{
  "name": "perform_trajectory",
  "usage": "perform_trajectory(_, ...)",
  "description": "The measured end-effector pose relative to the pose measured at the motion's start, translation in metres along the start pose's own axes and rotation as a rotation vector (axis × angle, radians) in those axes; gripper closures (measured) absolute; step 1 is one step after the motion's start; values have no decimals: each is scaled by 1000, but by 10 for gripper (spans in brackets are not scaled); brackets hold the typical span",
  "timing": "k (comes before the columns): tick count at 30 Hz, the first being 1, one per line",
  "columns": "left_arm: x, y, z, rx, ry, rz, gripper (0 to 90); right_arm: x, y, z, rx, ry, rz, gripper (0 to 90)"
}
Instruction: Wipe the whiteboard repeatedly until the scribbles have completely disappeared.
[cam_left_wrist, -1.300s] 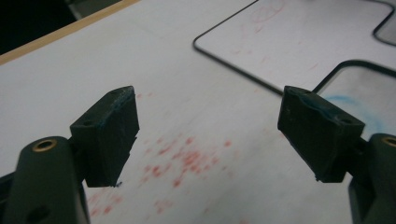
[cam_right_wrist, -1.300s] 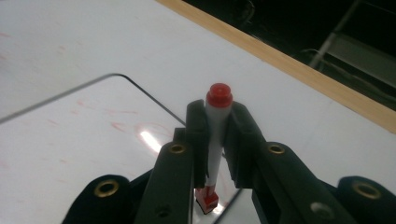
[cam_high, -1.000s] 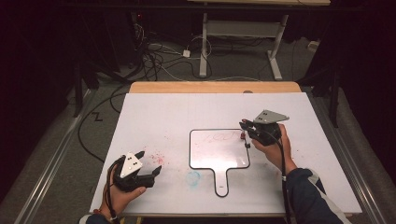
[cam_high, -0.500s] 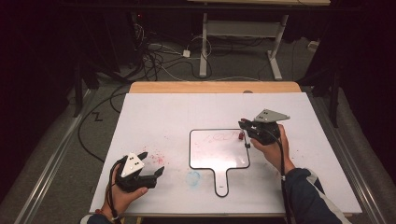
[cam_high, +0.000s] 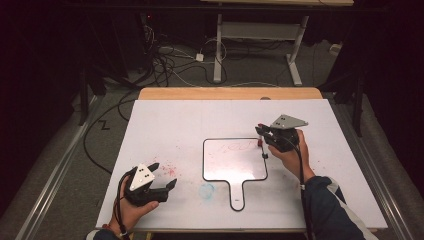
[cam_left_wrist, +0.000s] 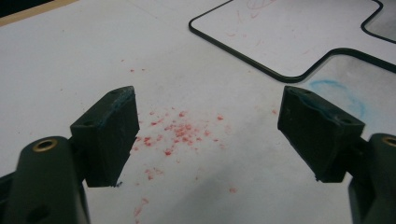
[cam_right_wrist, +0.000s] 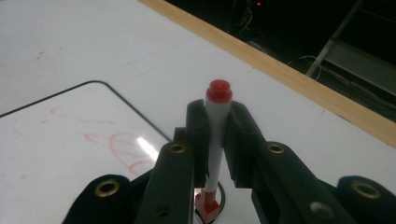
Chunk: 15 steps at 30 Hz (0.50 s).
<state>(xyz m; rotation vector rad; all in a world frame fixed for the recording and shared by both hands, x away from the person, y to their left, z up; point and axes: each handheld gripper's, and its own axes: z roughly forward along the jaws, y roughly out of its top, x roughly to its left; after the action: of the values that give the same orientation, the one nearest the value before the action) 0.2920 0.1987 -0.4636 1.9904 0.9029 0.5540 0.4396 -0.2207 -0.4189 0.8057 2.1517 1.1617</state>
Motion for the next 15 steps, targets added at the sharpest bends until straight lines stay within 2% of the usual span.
perform_trajectory(2, 0, 0, 0, -1, -4, -3, 198, -3, 0, 6, -16, -24, 0, 817)
perform_trajectory(3, 0, 0, 1, 2, -4, -2, 198, -3, 0, 7, -24, -25, 15, 817)
perform_trajectory(6, 1, -1, 1, 3, -11, -7, 198, 0, 2, 9, -24, 5, 27, 816)
perform_trajectory(11, 1, 0, 1, 2, -12, -7, 198, 21, 10, 10, -15, 98, 40, 817)
perform_trajectory(14, 0, 0, 0, 0, -11, -4, 198, 31, 15, 12, 14, 53, -15, 817)
perform_trajectory(15, 0, 0, -1, 1, -10, -5, 198, 30, 15, 12, 23, 11, -39, 817)
